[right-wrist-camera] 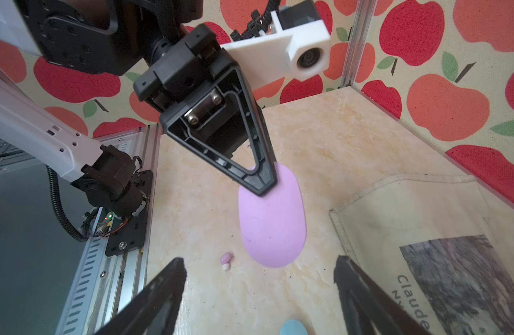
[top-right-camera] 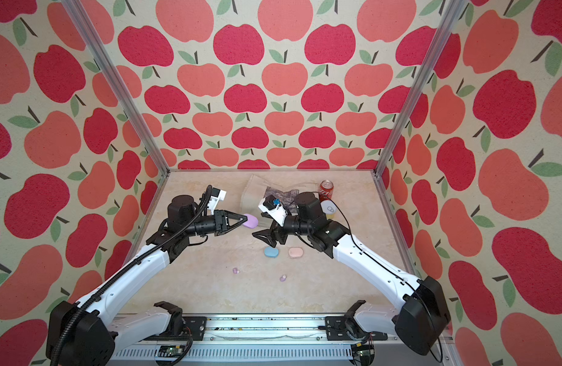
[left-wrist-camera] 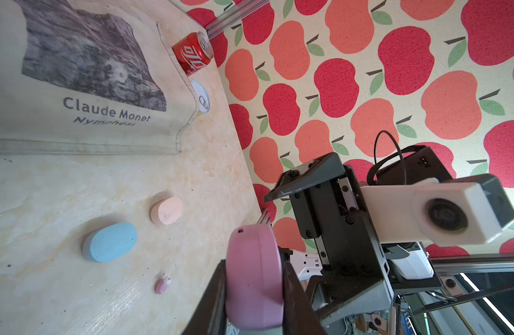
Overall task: Insert wireless bluetooth earbuds into charging case
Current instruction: Pass the charging case.
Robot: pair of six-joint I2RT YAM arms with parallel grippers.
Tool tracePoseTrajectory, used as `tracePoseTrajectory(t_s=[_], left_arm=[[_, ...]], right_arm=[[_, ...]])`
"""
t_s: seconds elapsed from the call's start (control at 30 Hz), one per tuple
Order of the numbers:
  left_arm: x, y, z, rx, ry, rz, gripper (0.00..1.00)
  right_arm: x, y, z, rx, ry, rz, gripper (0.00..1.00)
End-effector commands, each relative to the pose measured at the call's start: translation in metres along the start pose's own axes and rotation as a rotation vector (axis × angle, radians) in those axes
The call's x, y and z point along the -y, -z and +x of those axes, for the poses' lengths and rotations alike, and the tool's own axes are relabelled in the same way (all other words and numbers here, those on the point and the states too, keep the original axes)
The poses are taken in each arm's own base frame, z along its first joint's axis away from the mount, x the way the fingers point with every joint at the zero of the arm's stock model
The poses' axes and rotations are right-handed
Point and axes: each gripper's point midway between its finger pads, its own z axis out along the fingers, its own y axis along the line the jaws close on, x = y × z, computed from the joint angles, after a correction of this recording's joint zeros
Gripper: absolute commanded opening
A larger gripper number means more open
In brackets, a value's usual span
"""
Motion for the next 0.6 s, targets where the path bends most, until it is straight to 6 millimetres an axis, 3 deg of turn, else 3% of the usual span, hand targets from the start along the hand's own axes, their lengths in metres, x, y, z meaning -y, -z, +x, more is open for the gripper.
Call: tracePoseTrajectory(t_s=[0.0,0.3,0.57], left_arm=[[0.007,0.004,0.006,-0.028,0.011,0.036,0.00],[0.007,0.004,0.008,-0.038,0.017,0.041,0.00],[0.012,0.006,0.008,-0.046,0.005,0.040,0.00]], right_arm=[[-0.004,-0.002,-0.024,0.071,0.011,-0.066,0.81],[-0.002,-0.014,-0.011,0.020,0.019,-0.104,0.79],[0.001,-0.021,-0.006,-0.002,0.012,-0.109,0.68]])
